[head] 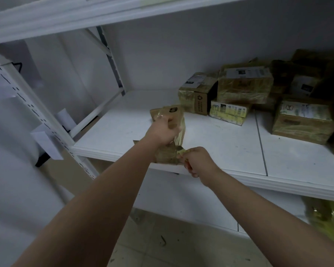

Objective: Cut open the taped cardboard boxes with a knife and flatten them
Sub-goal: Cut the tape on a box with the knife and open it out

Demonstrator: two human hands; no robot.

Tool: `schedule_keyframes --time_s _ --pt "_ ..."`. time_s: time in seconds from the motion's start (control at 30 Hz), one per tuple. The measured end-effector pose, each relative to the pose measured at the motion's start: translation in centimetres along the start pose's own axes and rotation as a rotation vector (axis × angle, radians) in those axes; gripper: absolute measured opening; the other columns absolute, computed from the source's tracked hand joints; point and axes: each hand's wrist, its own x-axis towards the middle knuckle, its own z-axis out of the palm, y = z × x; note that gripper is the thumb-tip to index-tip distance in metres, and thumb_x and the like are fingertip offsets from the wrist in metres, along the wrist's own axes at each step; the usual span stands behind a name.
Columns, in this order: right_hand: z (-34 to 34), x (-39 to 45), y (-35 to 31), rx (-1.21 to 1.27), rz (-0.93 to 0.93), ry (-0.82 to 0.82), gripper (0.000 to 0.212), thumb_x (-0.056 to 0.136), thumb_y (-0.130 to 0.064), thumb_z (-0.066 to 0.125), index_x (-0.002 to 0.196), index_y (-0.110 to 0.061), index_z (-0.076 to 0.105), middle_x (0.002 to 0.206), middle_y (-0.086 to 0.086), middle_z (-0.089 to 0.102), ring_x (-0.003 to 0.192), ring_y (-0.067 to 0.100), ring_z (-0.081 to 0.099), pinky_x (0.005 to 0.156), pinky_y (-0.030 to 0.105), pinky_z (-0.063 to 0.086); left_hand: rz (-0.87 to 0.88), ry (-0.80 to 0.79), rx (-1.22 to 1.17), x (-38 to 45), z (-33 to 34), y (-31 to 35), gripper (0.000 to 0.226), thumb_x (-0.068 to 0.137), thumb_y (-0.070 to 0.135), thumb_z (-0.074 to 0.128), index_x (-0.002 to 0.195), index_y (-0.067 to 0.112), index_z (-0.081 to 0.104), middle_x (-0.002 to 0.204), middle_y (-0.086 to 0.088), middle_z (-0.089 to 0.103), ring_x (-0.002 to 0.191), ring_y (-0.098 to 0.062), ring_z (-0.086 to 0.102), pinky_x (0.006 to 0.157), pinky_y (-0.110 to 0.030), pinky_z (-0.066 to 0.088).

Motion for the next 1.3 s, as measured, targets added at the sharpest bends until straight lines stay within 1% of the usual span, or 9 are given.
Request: schedule_keyframes --time_s 0.13,0.23,0.3,0.43,0.63,0.83,0.93,1.17,1.3 --pt "-0.7 0.3 0.8 -0.039 -0.110 0.024 0.011 0.085 -0.007 0.055 0.074 -0.005 0.053 0.050 0.006 0.041 0.037 0.012 0.032 0.039 0.017 0.022 -0.028 -0.116 0.185 -1.0 -0.4 -0.2 0.074 0.093 0.057 0.048 0.154 0.027 0.017 0.162 -0.009 -0.001 0.147 -0.031 0.015 0.113 -0.037 0.026" --pt "0.0 0.2 3.2 -0.144 -0.254 0.093 0.020 0.089 -0.010 0.055 0.071 -0.001 0.054 0.055 0.002 0.042 0.051 0.017 0.038 0.052 0.024 0.030 -0.011 -0.116 0.232 -1.1 0.3 -0.6 0.069 0.098 0.054 0.038 0.155 0.027 0.009 0.162 -0.012 -0.009 0.148 -0.036 -0.001 0.116 -0.046 0.016" --pt "0.1 -0.4 4.8 -0.265 -0.354 0.110 0.018 0.091 -0.015 0.051 0.083 0.000 0.058 0.058 0.000 0.046 0.053 0.017 0.041 0.055 0.027 0.033 -0.007 -0.119 0.244 -0.9 0.4 -0.8 0.067 0.099 0.052 0.036 0.155 0.028 0.007 0.161 -0.012 -0.009 0.147 -0.038 -0.006 0.117 -0.049 0.012" --pt "0.0 -1.8 6.4 -0.655 -0.546 0.179 0.013 0.097 -0.025 0.043 0.100 -0.014 0.050 0.066 -0.004 0.050 0.062 0.022 0.052 0.054 0.031 0.037 -0.004 -0.129 0.237 -0.7 0.3 -1.1 0.067 0.099 0.052 0.035 0.155 0.028 0.007 0.161 -0.012 -0.010 0.148 -0.037 -0.004 0.117 -0.047 0.012" --pt "-0.3 -1.6 6.0 -0.828 -0.670 0.320 0.022 0.099 -0.027 0.037 0.116 -0.015 0.044 0.071 0.005 0.061 0.065 0.033 0.059 0.056 0.033 0.038 -0.002 -0.121 0.213 -1.2 0.1 -1.1 0.067 0.099 0.053 0.035 0.155 0.028 0.007 0.161 -0.012 -0.010 0.148 -0.036 -0.004 0.118 -0.047 0.012" --pt "-0.3 -1.2 6.3 -0.935 -0.733 0.358 0.025 0.099 -0.027 0.038 0.118 -0.014 0.046 0.066 0.006 0.062 0.054 0.031 0.054 0.052 0.029 0.031 -0.004 -0.126 0.209 -1.3 0.1 -1.0 0.067 0.099 0.052 0.035 0.155 0.027 0.007 0.161 -0.012 -0.010 0.148 -0.033 -0.005 0.118 -0.045 0.012" --pt "-0.2 -0.9 6.9 -0.914 -0.761 0.399 0.023 0.097 -0.026 0.043 0.115 -0.012 0.050 0.055 0.002 0.056 0.043 0.023 0.041 0.046 0.025 0.026 -0.002 -0.127 0.205 -1.3 0.1 -1.0 0.067 0.099 0.052 0.035 0.155 0.027 0.007 0.161 -0.012 -0.010 0.148 -0.034 -0.003 0.118 -0.045 0.013" --pt "-0.2 -0.1 7.0 -0.956 -0.765 0.400 0.020 0.096 -0.024 0.045 0.112 -0.013 0.050 0.047 -0.006 0.038 0.037 0.020 0.034 0.043 0.021 0.022 0.004 -0.125 0.182 -1.2 0.0 -1.3 0.067 0.099 0.052 0.036 0.155 0.027 0.007 0.161 -0.012 -0.010 0.148 -0.034 -0.003 0.118 -0.046 0.012" --pt "0.2 0.2 7.0 -0.989 -0.766 0.440 0.027 0.083 -0.019 0.065 0.103 -0.016 0.046 0.042 -0.015 0.016 0.029 0.009 0.014 0.043 0.009 0.009 0.008 -0.126 0.171 -1.1 0.2 -1.6 0.068 0.099 0.052 0.037 0.155 0.029 0.007 0.162 -0.009 -0.010 0.148 -0.035 0.000 0.118 -0.047 0.013"
